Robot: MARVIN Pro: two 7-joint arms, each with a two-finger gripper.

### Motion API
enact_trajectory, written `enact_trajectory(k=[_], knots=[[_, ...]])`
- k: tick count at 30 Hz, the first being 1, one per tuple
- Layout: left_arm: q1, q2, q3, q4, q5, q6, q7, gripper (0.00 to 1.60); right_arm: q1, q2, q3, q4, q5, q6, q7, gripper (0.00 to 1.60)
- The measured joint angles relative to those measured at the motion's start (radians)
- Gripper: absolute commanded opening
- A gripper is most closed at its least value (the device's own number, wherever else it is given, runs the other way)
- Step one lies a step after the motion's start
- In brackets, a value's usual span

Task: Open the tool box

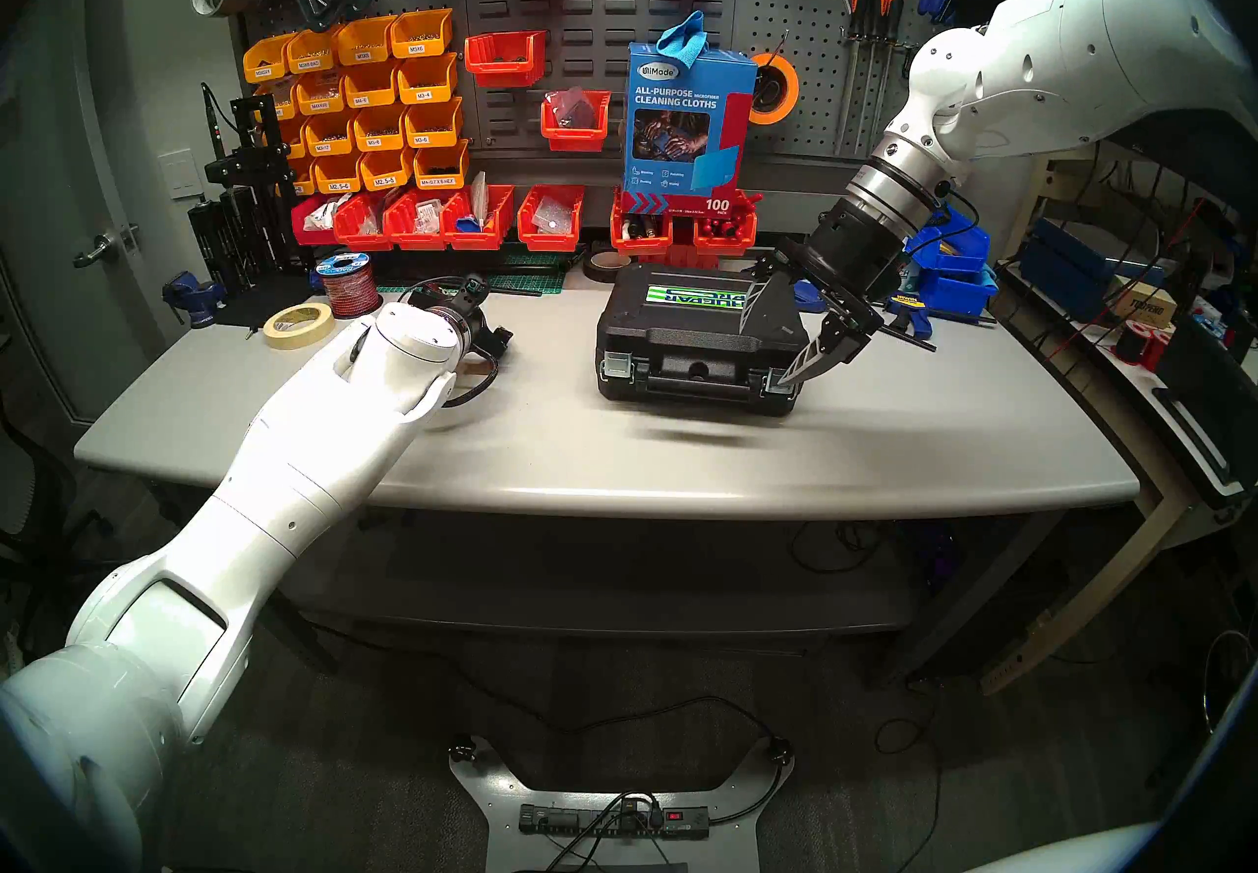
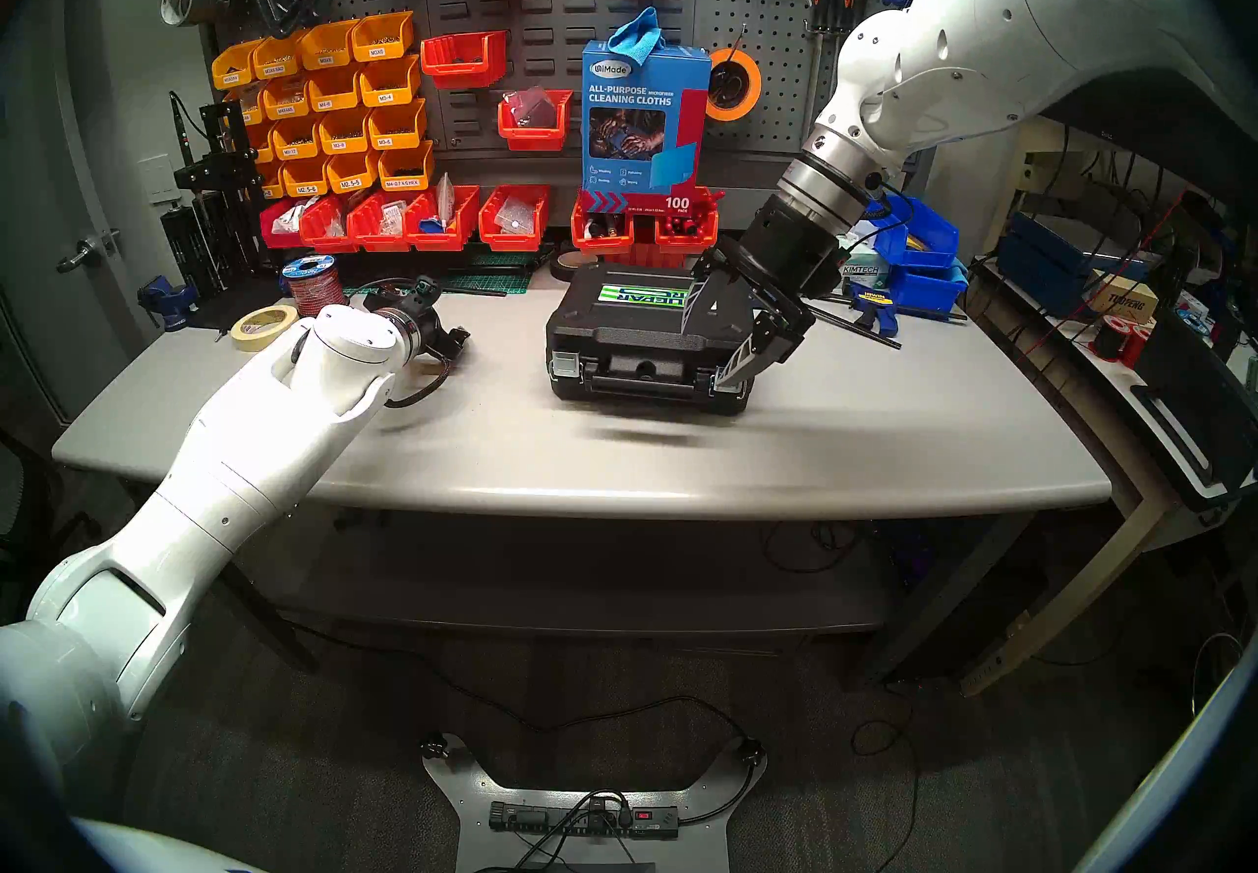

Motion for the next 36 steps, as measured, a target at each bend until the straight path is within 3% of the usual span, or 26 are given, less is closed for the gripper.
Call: enact_trajectory(k=[4, 15, 28, 36], knots=[[0.0, 0.0, 0.0, 0.0, 0.0, 0.0, 0.0, 1.6, -0.027, 0.018, -0.038, 0.007, 0.026, -0.072, 0.014, 1.6], [0.0, -0.001, -0.001, 0.0, 0.001, 0.0, -0.001, 1.6, -0.053, 0.046, -0.086, -0.021, 0.054, -0.121, 0.064, 1.6], [0.0, -0.002, -0.002, 0.0, 0.002, 0.0, -0.001, 1.6, -0.045, 0.051, -0.093, -0.04, 0.045, -0.075, 0.125, 1.6], [0.0, -0.002, -0.002, 0.0, 0.002, 0.0, -0.002, 1.6, -0.039, 0.05, -0.09, -0.045, 0.018, -0.019, 0.213, 1.6]])
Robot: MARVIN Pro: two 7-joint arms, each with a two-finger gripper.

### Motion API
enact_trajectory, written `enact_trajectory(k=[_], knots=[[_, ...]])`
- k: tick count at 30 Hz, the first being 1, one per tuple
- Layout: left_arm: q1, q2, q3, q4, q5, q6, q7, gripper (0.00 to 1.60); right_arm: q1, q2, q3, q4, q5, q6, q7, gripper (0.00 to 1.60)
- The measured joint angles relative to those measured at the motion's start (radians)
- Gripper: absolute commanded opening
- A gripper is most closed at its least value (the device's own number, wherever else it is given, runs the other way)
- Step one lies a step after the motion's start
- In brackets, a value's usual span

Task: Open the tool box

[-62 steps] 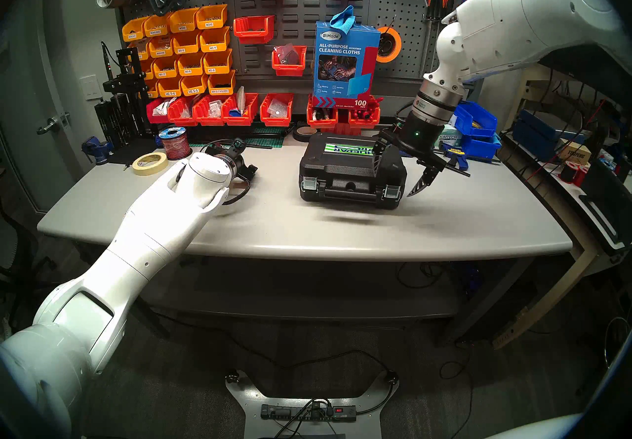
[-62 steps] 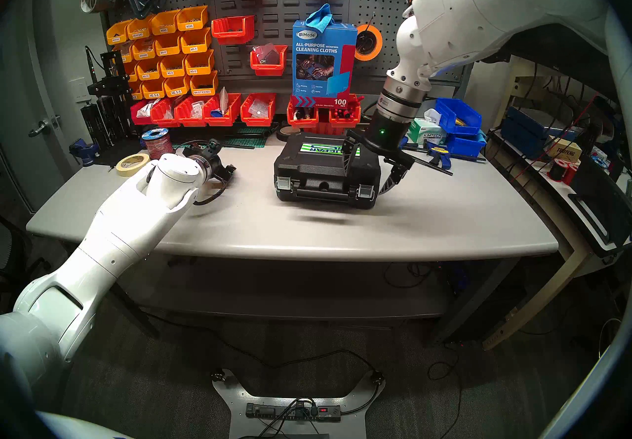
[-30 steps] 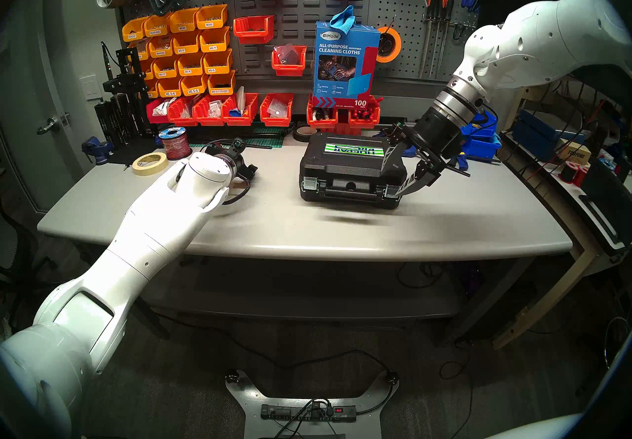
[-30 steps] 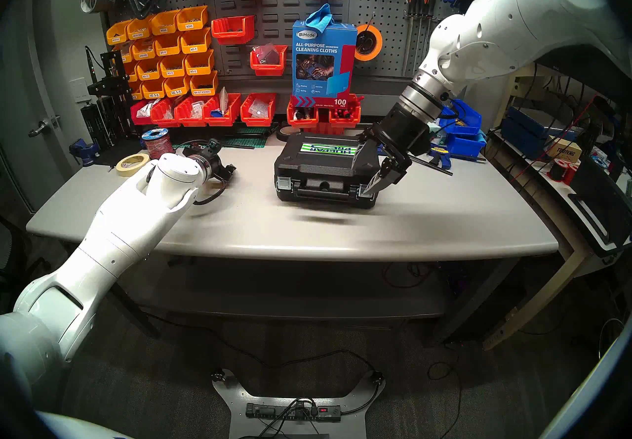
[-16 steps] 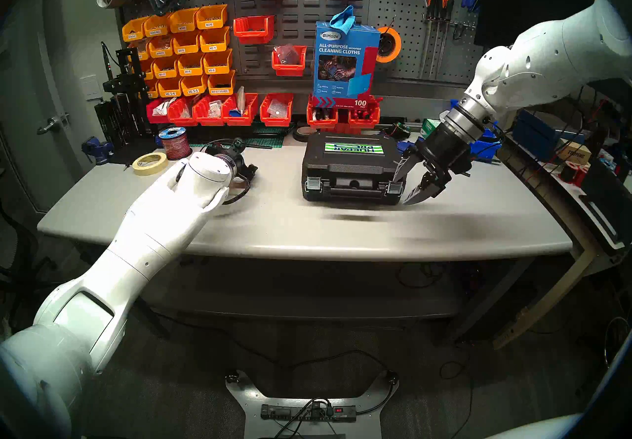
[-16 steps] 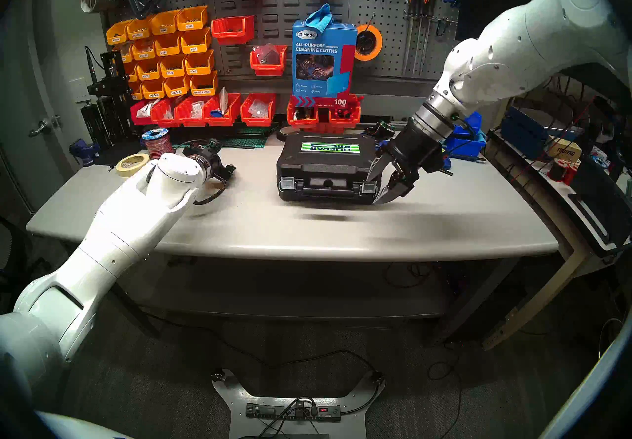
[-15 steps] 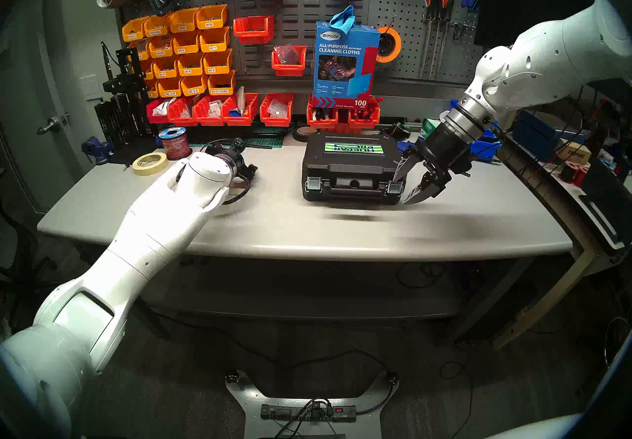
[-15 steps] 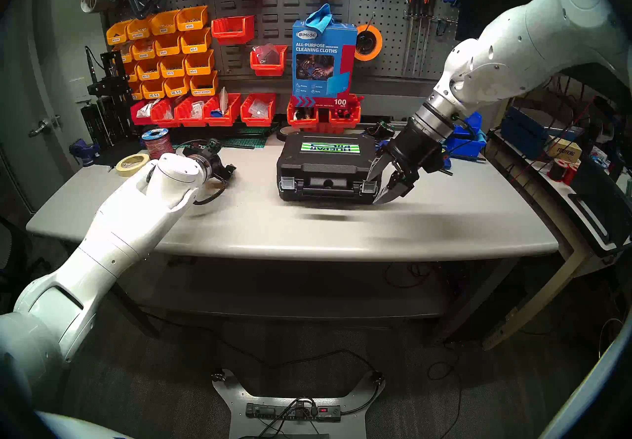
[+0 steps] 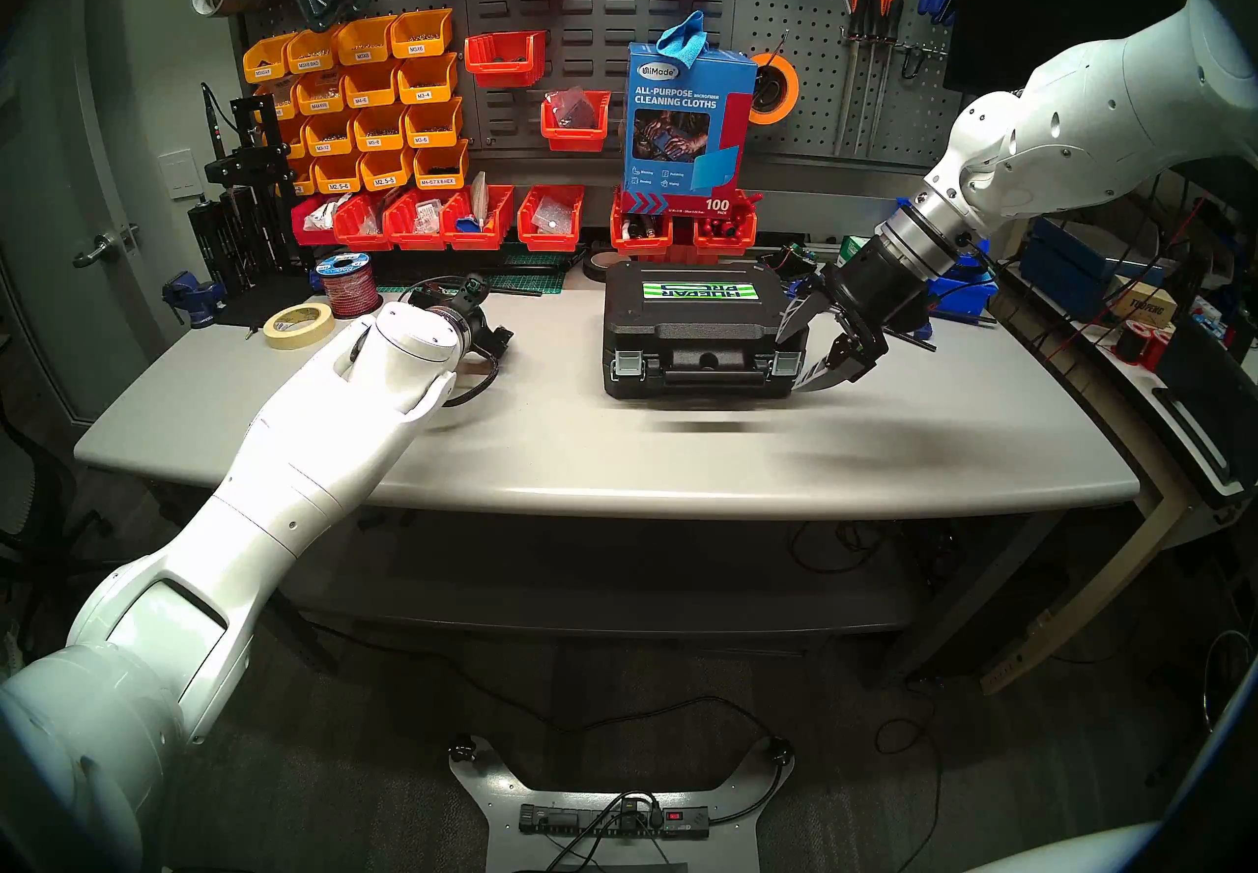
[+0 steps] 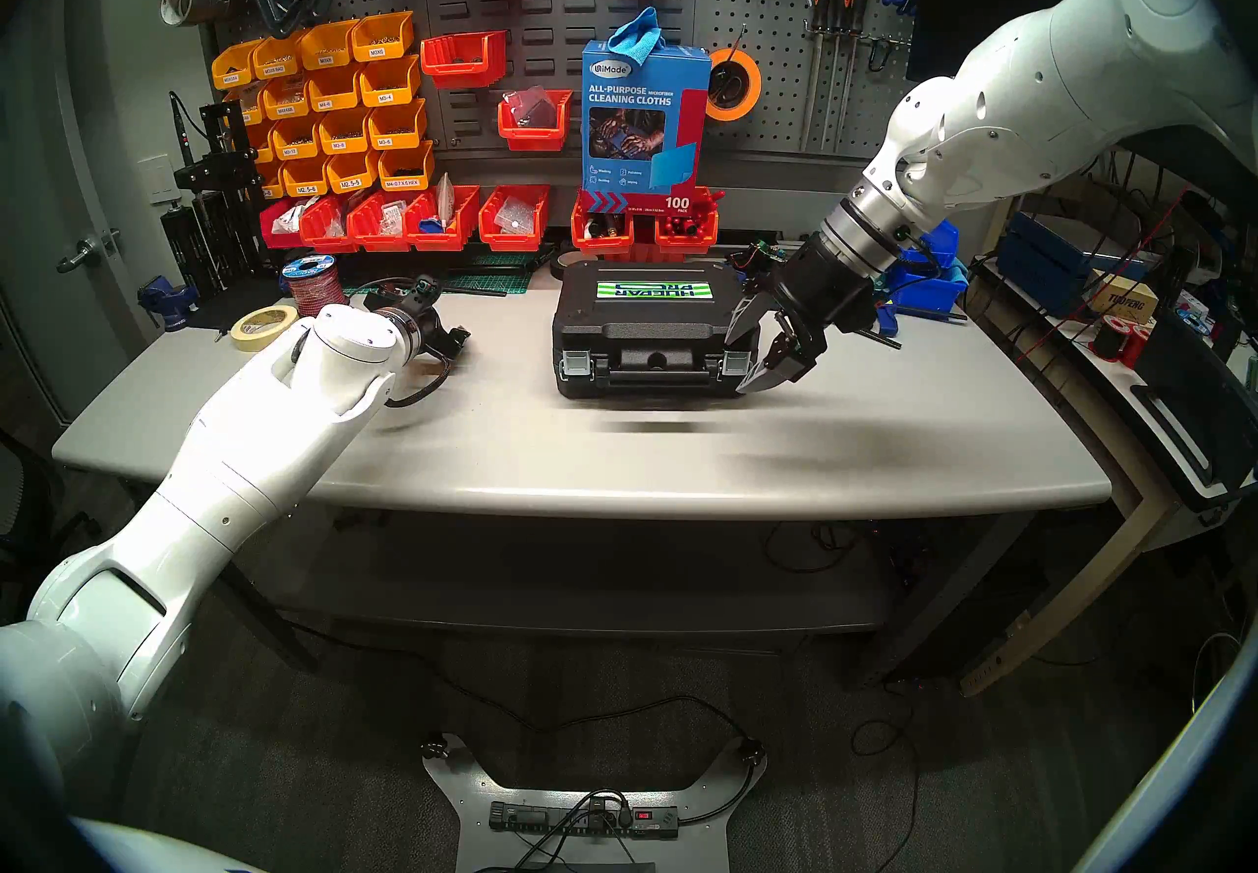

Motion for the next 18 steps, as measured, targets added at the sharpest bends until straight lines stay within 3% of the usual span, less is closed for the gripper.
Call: enact_trajectory(k=[18], knots=[[0.0, -0.001, -0.001, 0.0, 0.001, 0.0, -0.001, 1.6, 0.022, -0.029, -0.06, -0.095, -0.089, 0.073, 0.134, 1.6]])
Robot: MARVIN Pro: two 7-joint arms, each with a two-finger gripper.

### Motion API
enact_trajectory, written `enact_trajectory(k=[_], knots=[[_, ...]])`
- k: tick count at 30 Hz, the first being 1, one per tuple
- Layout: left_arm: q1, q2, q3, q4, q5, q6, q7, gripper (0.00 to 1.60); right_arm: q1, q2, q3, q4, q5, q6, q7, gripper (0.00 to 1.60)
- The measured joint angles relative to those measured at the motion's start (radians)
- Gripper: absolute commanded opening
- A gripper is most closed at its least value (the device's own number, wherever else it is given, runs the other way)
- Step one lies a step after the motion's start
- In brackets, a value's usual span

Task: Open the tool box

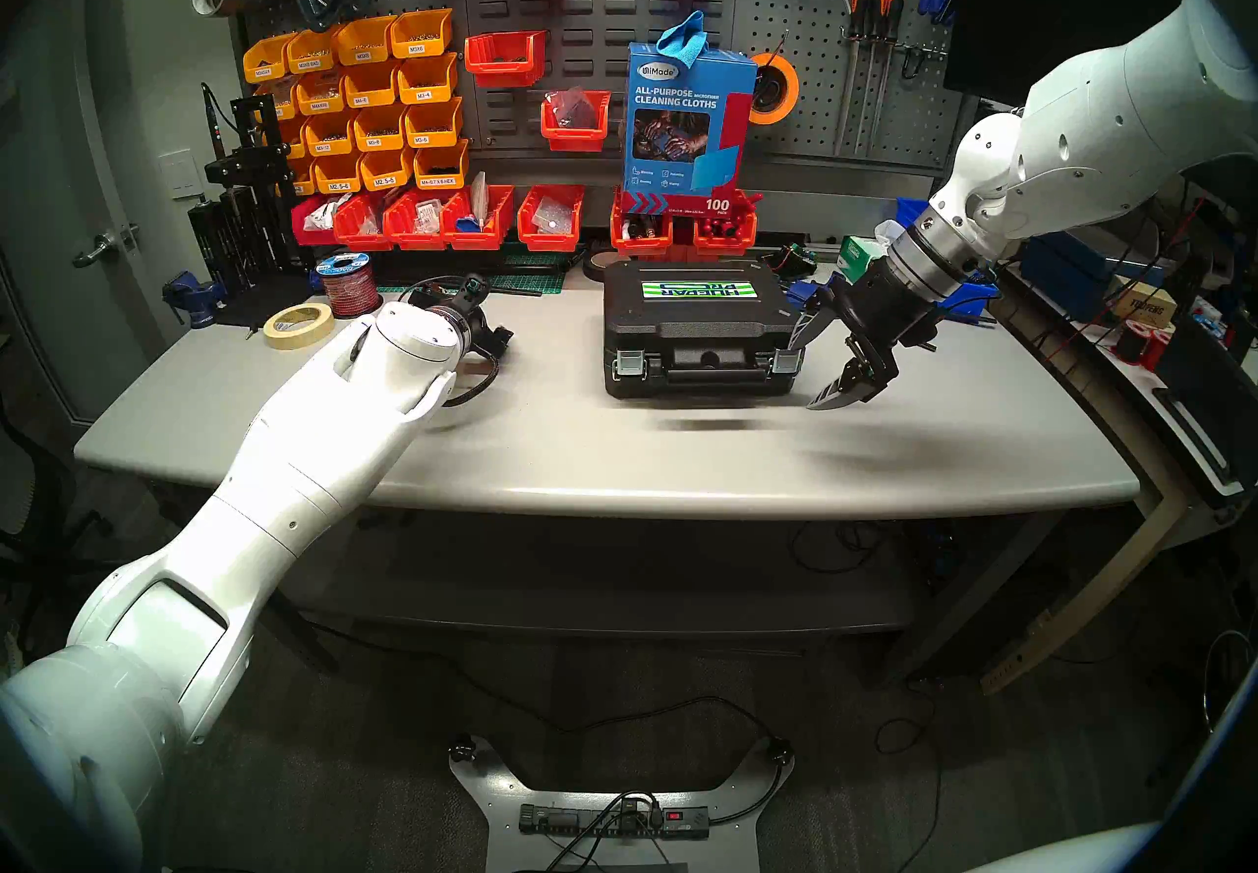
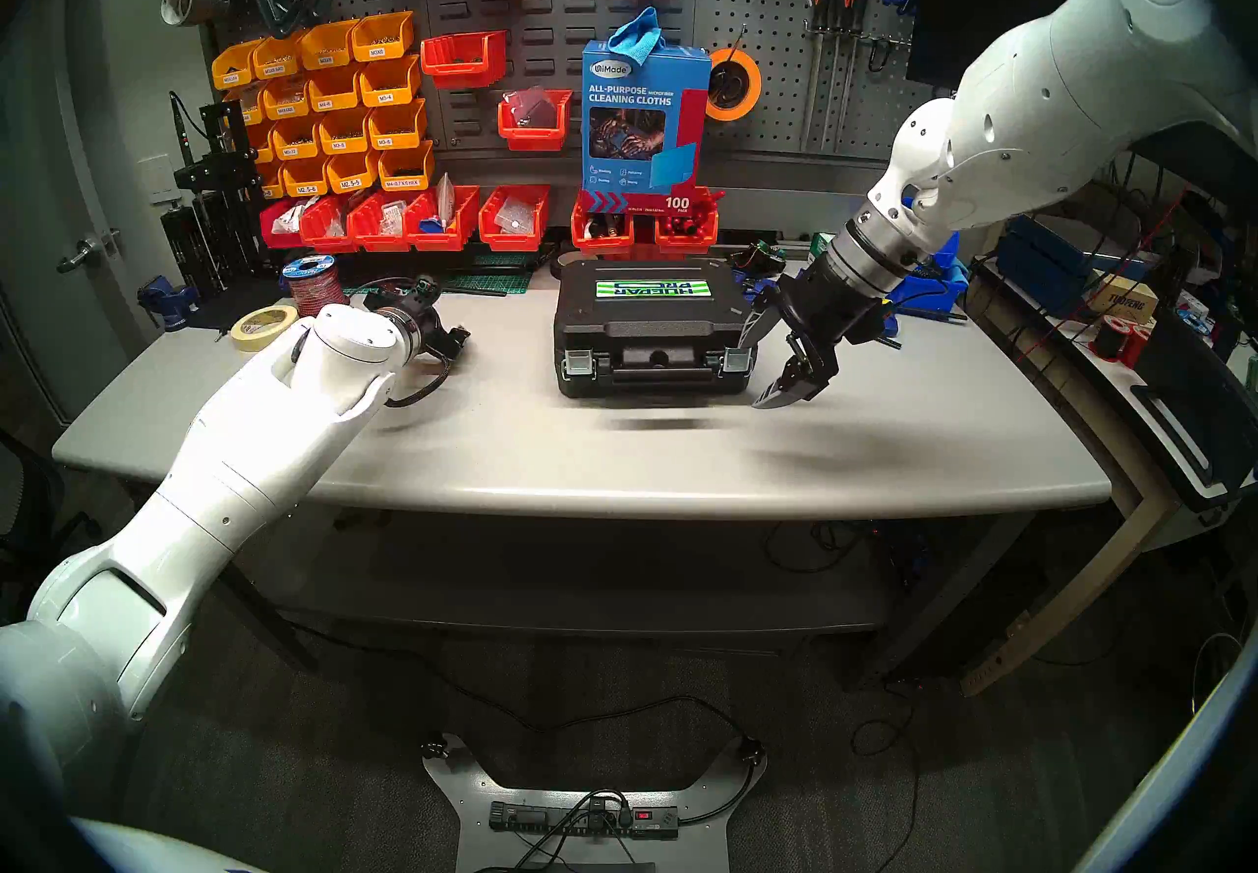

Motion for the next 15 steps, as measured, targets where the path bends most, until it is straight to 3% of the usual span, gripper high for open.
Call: enact_trajectory(k=[4, 5, 6, 15], knots=[[0.0, 0.0, 0.0, 0.0, 0.0, 0.0, 0.0, 1.6, 0.002, -0.002, -0.004, -0.007, -0.002, 0.003, 0.015, 1.6], [0.0, 0.0, 0.0, 0.0, 0.0, 0.0, 0.0, 1.6, 0.002, -0.004, -0.005, -0.007, -0.003, 0.003, 0.017, 0.5], [0.0, 0.0, 0.0, 0.0, 0.0, 0.0, 0.0, 1.6, 0.002, -0.005, -0.005, -0.007, -0.003, 0.003, 0.017, 0.0], [0.0, 0.0, -0.001, 0.0, 0.001, 0.0, 0.0, 1.6, -0.021, -0.017, -0.019, -0.007, -0.002, -0.039, 0.017, 0.0]])
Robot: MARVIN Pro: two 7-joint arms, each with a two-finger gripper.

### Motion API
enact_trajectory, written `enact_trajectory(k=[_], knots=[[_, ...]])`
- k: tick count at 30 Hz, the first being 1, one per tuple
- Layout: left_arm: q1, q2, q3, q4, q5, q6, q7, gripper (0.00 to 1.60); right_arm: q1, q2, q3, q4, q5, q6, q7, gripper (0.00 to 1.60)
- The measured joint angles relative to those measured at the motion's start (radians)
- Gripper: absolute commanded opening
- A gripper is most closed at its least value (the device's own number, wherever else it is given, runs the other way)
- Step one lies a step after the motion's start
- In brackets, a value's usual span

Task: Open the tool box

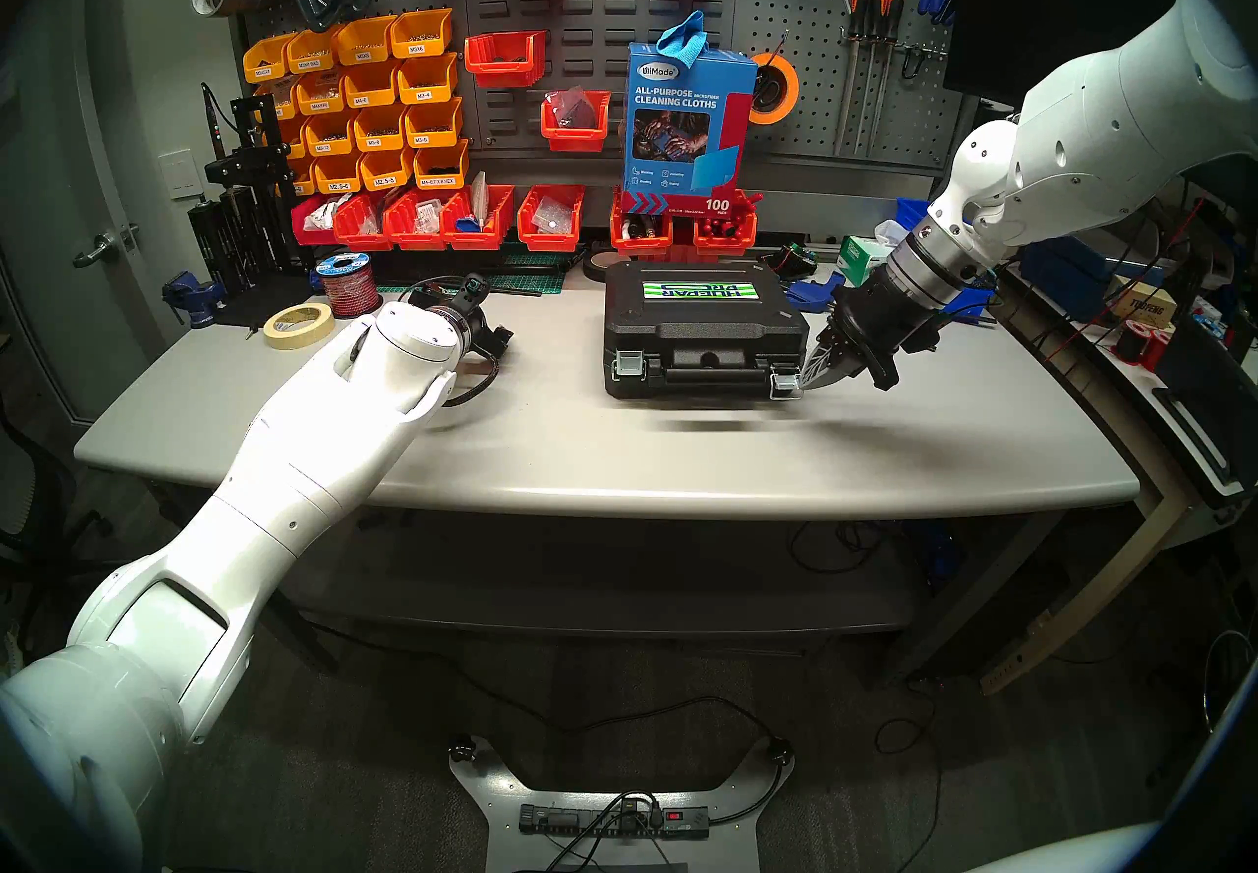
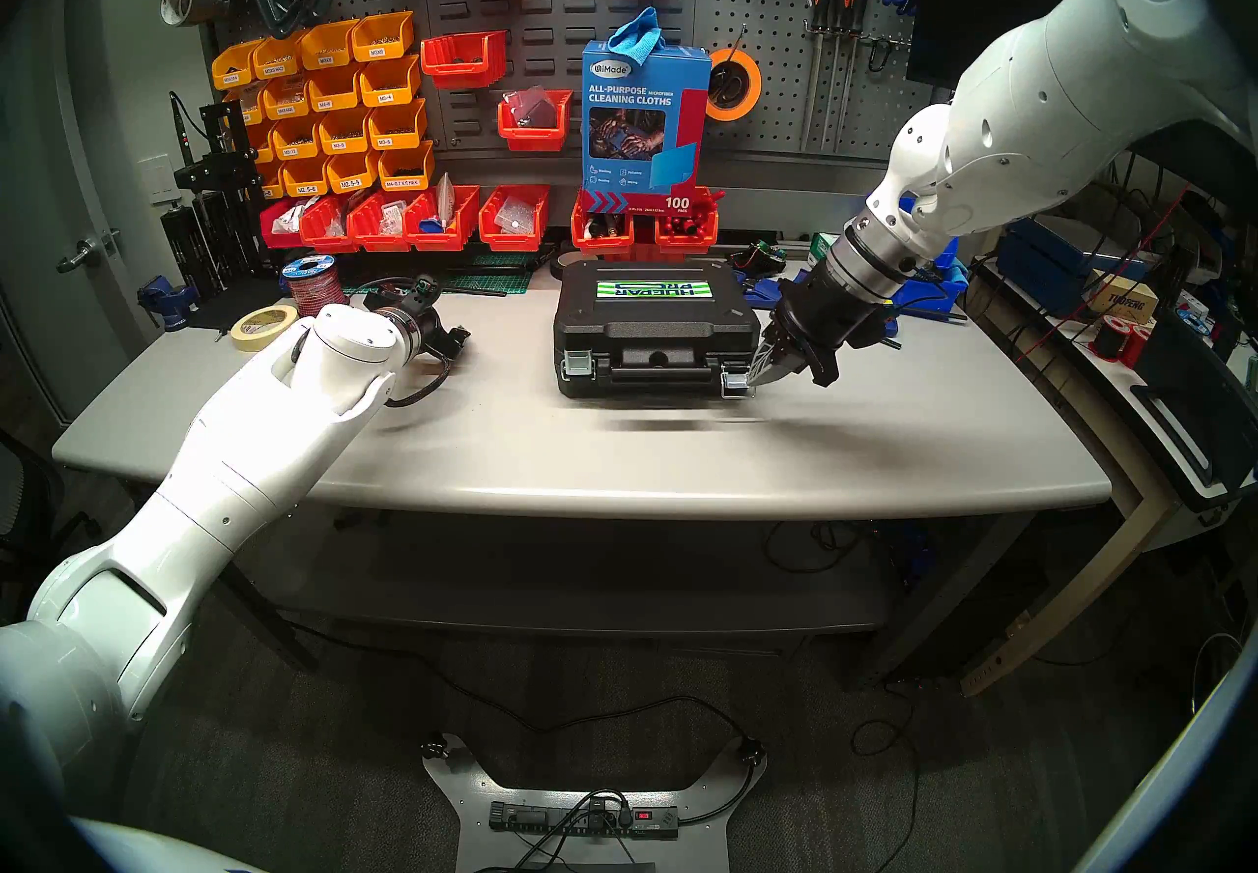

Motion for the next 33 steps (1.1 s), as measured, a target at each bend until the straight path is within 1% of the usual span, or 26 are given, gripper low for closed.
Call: enact_trajectory(k=[1, 2, 3, 4, 5, 6, 17, 27, 29, 30, 33], knots=[[0.0, 0.0, 0.0, 0.0, 0.0, 0.0, 0.0, 1.6, -0.007, 0.0, -0.002, 0.001, 0.003, -0.009, -0.004, 0.15], [0.0, 0.0, 0.0, 0.0, 0.0, 0.0, 0.0, 1.6, -0.013, 0.0, -0.004, 0.002, 0.007, -0.017, -0.008, 0.72], [0.0, 0.0, 0.0, 0.0, 0.0, 0.0, 0.0, 1.6, -0.018, 0.001, -0.005, 0.003, 0.011, -0.022, -0.012, 0.88], [0.0, 0.0, 0.0, 0.0, 0.0, 0.0, 0.0, 1.6, -0.022, 0.003, -0.005, 0.004, 0.015, -0.027, -0.016, 1.36], [0.0, 0.0, 0.0, 0.0, 0.0, 0.0, 0.0, 1.6, -0.026, 0.005, -0.005, 0.005, 0.02, -0.031, -0.021, 1.57], [0.0, 0.0, 0.0, 0.0, 0.0, 0.0, 0.0, 1.6, -0.028, 0.008, -0.005, 0.006, 0.024, -0.035, -0.025, 1.6], [0.0, 0.0, -0.001, 0.0, 0.001, 0.0, -0.001, 1.6, -0.031, 0.048, -0.003, 0.024, 0.074, -0.064, -0.08, 1.6], [0.0, -0.001, -0.001, 0.0, 0.002, 0.0, -0.001, 1.6, -0.032, 0.093, -0.044, 0.052, 0.092, -0.071, -0.108, 1.6], [0.0, -0.001, -0.001, 0.0, 0.002, 0.0, -0.001, 1.6, -0.032, 0.093, -0.044, 0.052, 0.092, -0.071, -0.108, 1.6], [0.0, -0.001, -0.001, 0.0, 0.002, 0.0, -0.001, 1.6, -0.034, 0.11, -0.053, 0.064, 0.103, -0.071, -0.114, 1.6], [0.0, -0.001, -0.001, 0.0, 0.002, 0.0, -0.001, 1.6, -0.04, 0.123, -0.054, 0.075, 0.122, -0.083, -0.12, 1.6]])
